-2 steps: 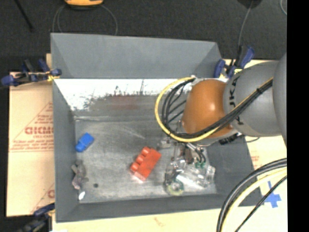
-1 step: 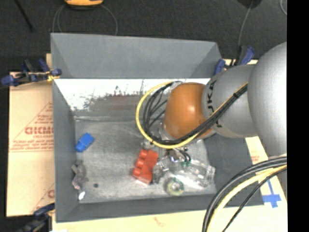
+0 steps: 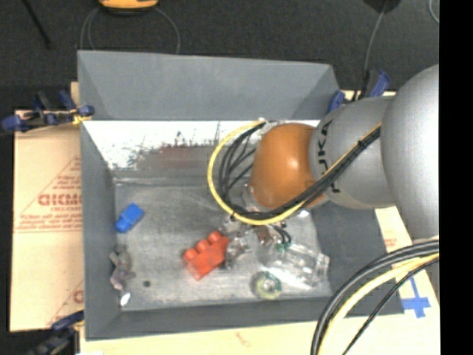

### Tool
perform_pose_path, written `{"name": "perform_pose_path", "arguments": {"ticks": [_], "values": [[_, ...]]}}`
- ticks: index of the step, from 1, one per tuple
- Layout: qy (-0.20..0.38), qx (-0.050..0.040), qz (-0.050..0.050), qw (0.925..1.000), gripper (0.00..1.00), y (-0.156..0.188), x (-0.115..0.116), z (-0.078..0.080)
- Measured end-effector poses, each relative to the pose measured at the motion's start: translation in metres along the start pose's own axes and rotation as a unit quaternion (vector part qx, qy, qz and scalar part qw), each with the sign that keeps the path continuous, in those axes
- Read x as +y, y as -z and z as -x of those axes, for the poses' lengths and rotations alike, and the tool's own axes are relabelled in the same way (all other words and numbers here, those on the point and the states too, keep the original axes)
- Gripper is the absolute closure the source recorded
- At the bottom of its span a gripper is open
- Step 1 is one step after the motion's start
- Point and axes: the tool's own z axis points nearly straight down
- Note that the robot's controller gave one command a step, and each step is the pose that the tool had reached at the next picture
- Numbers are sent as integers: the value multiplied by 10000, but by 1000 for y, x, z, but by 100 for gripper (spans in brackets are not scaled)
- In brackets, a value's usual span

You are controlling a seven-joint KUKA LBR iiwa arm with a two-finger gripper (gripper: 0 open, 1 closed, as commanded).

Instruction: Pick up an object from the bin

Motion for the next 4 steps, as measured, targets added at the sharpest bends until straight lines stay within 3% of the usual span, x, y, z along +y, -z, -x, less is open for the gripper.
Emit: {"name": "perform_pose_path", "arguments": {"ticks": [1, 2, 3, 4], "values": [[1260, 65, 20, 9920, 100, 132, -17, 52], [1257, 105, 40, 9920, 0, 128, -16, 50], [2073, 147, 73, 9781, 0, 72, 54, -16], [3502, 21, 33, 9367, 0, 20, 81, 10]]}}
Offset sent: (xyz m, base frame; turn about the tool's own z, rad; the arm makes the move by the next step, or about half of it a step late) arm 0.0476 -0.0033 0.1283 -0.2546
